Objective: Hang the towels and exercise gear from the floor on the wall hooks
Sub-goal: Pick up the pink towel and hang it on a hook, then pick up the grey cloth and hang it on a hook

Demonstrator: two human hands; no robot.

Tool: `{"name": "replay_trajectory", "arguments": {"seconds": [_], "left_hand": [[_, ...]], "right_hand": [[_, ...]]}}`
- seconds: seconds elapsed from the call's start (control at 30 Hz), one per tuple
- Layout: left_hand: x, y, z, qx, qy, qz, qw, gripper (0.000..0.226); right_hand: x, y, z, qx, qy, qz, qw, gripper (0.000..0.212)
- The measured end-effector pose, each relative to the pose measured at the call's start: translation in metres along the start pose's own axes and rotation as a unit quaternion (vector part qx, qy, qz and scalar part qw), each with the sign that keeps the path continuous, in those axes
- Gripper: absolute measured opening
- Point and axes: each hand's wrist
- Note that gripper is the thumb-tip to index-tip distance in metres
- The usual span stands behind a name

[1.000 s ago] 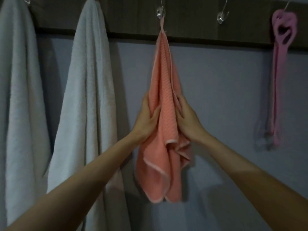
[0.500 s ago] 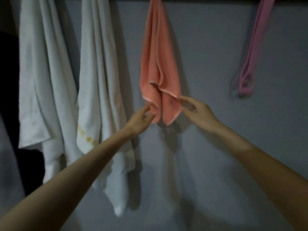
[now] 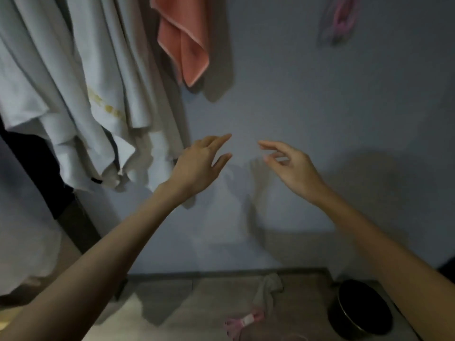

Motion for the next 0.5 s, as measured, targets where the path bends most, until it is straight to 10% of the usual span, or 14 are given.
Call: {"name": "replay_trajectory", "arguments": {"seconds": [0.5], "left_hand": [[0.107,0.133,-0.016,0.03,0.012,-0.172,0.985,0.046]], "right_hand": [[0.158,0.022,0.128,0.167,0.125,-0.075,0.975,0.036]]}}
Point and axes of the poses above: each hand's wrist, its own x-axis away from the middle knuckle, its own y-axis out of the palm, z = x × y, and after that the axes turned 15 degrees about z, right-handed
